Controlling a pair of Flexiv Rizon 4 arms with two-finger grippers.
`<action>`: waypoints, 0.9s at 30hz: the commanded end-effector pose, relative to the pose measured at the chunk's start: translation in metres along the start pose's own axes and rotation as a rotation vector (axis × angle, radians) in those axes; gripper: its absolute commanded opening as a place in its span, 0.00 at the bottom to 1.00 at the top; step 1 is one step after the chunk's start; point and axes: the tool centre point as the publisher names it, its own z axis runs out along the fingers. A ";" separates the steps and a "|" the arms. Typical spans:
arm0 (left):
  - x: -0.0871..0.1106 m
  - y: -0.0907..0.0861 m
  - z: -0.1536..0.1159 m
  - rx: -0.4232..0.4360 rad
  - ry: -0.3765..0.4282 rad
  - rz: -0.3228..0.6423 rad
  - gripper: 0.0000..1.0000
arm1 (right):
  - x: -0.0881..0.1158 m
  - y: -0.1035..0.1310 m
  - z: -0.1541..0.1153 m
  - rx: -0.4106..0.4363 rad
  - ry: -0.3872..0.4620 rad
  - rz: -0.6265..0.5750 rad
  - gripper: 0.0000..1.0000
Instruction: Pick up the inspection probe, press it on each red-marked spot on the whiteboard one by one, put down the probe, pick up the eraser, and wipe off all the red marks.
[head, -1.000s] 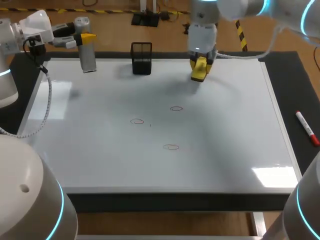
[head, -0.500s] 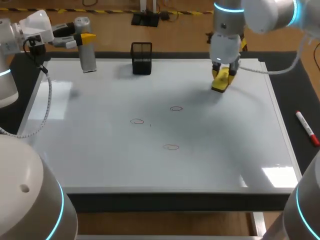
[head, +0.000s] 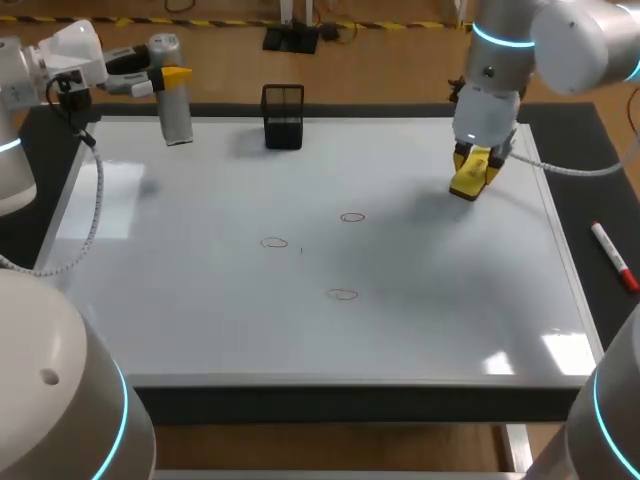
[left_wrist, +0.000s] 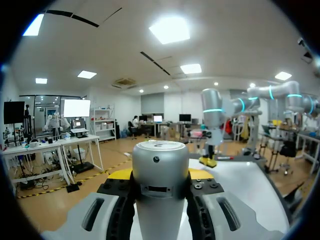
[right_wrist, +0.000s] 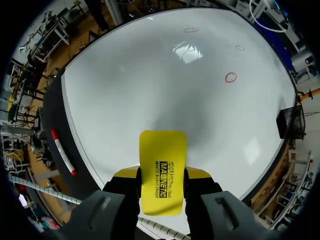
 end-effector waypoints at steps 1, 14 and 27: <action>0.000 -0.001 0.000 0.000 -0.002 0.001 0.00 | 0.006 0.001 -0.001 0.006 -0.022 -0.003 0.00; 0.000 -0.001 0.000 0.000 -0.002 0.001 0.00 | 0.006 0.001 -0.001 0.006 -0.022 -0.003 0.00; 0.034 -0.005 0.020 0.023 0.085 0.026 0.00 | 0.006 0.001 -0.001 0.006 -0.022 -0.003 0.00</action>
